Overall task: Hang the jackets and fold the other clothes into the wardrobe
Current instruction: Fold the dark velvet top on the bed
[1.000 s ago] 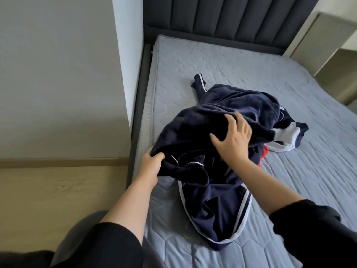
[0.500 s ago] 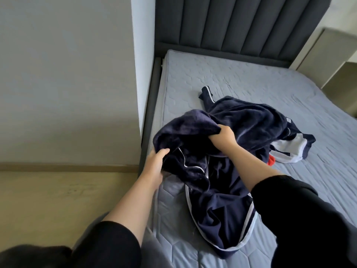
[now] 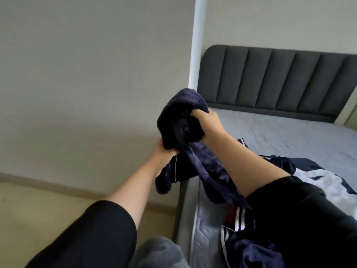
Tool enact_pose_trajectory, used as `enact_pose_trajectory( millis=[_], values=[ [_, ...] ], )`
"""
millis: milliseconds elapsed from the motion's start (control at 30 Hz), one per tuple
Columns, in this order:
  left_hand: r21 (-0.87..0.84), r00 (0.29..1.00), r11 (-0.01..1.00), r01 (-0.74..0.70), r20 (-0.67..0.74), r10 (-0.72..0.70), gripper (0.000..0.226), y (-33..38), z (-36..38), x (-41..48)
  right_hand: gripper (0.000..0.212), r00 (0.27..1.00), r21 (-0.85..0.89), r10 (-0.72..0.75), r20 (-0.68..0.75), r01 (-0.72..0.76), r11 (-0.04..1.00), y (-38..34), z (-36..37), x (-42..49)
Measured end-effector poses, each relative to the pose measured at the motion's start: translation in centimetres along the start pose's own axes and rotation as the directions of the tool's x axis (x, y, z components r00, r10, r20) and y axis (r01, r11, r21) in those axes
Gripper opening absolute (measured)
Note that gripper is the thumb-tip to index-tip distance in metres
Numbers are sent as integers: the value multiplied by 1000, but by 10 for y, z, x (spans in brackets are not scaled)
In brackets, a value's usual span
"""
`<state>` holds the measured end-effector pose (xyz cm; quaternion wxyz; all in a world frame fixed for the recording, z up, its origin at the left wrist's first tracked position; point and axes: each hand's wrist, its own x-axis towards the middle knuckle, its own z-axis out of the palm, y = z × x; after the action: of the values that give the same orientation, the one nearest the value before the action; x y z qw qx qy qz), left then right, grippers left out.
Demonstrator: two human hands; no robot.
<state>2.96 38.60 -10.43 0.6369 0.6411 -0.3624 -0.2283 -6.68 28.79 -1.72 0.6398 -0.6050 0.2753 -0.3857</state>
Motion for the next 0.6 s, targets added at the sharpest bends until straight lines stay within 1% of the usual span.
enact_pose_trajectory(
  millis=[33,67,100,133,200,233,300,333,400,467,533,567,600],
  values=[
    [71,999,997,6,-41,-3,13,9,-15,-2,16,1000,37,3,19,-4,999,-9,14,-4],
    [132,995,991,19,-97,-6,8,20,-35,-2,22,999,77,12,46,-16,997,-20,30,-7],
    [175,991,984,27,-136,-3,14,28,-52,0,25,997,117,30,64,-38,992,-28,41,-11],
    [212,986,977,24,-163,11,19,39,-70,2,23,995,162,52,87,-65,985,-36,53,-15],
    [309,981,951,12,-187,49,20,66,-111,-1,10,981,241,87,174,-128,962,-54,79,-25],
    [367,979,930,13,-196,64,20,80,-132,-3,14,969,277,82,232,-147,950,-62,91,-30],
    [453,964,891,22,-245,100,20,109,-174,-12,31,934,347,37,354,-168,923,-81,116,-39],
    [466,953,884,16,-274,127,19,124,-193,-17,35,910,384,-1,415,-174,907,-92,127,-45],
    [449,927,893,-17,-328,182,13,153,-223,-27,37,863,457,-91,497,-171,873,-111,146,-52],
    [448,887,893,-39,-396,238,13,182,-243,-36,31,837,501,-146,527,-168,849,-129,161,-56],
    [487,824,873,-29,-483,297,18,209,-257,-41,21,834,517,-166,527,-159,841,-143,173,-54],
    [503,781,864,-18,-532,326,20,221,-262,-44,14,850,507,-166,500,-131,852,-148,177,-53],
    [510,736,860,-9,-578,351,21,233,-266,-47,8,879,477,-170,447,-73,876,-151,179,-50]
  ],
)
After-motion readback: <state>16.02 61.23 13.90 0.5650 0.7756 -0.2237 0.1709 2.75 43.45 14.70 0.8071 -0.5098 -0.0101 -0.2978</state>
